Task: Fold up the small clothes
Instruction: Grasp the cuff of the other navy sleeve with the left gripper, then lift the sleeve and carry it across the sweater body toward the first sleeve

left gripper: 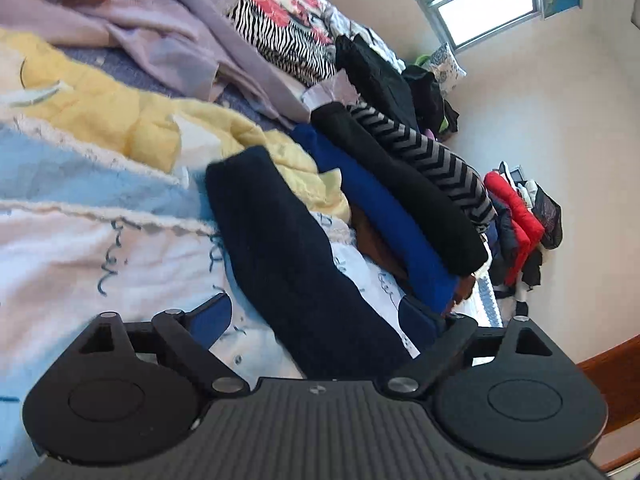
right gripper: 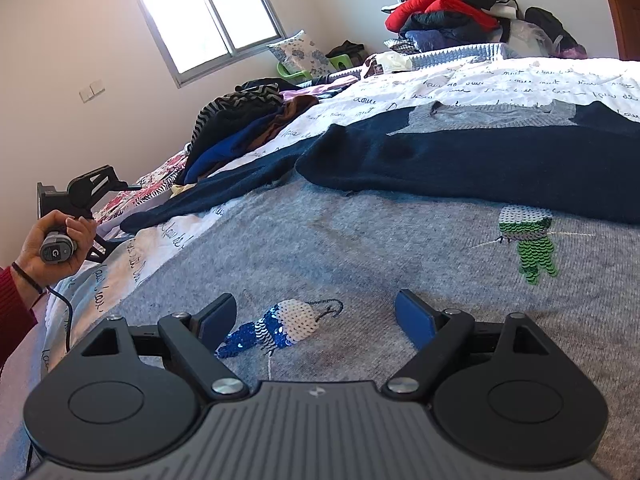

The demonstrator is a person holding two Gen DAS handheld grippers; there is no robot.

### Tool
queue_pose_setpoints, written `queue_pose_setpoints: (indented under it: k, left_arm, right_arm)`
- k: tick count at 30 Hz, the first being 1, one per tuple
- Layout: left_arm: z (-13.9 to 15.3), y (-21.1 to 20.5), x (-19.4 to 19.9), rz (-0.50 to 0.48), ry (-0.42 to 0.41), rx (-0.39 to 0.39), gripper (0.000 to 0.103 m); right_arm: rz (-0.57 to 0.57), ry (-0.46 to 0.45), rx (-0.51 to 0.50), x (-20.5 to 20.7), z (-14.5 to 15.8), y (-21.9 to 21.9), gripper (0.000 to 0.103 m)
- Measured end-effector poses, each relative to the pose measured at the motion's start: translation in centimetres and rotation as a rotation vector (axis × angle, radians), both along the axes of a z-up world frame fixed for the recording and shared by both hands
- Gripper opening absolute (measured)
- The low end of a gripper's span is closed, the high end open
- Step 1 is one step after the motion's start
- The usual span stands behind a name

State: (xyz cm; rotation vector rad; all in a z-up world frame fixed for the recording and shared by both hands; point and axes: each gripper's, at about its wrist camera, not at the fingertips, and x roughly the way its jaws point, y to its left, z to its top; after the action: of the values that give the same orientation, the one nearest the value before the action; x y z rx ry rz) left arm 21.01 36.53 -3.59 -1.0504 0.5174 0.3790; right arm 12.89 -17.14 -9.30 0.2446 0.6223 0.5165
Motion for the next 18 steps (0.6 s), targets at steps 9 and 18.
queue_pose_setpoints:
  k: [9,18]
  left_arm:
    - [-2.2,1.9,4.1,0.090,-0.047,0.070,0.083]
    - [-2.8,1.8,4.8,0.088,0.064,0.158,0.012]
  right_arm:
    - [-0.001,-0.003,0.008,-0.1,-0.1,-0.1,0.087]
    - [-0.004,-0.013,-0.016,-0.1,-0.1,0.3,0.087]
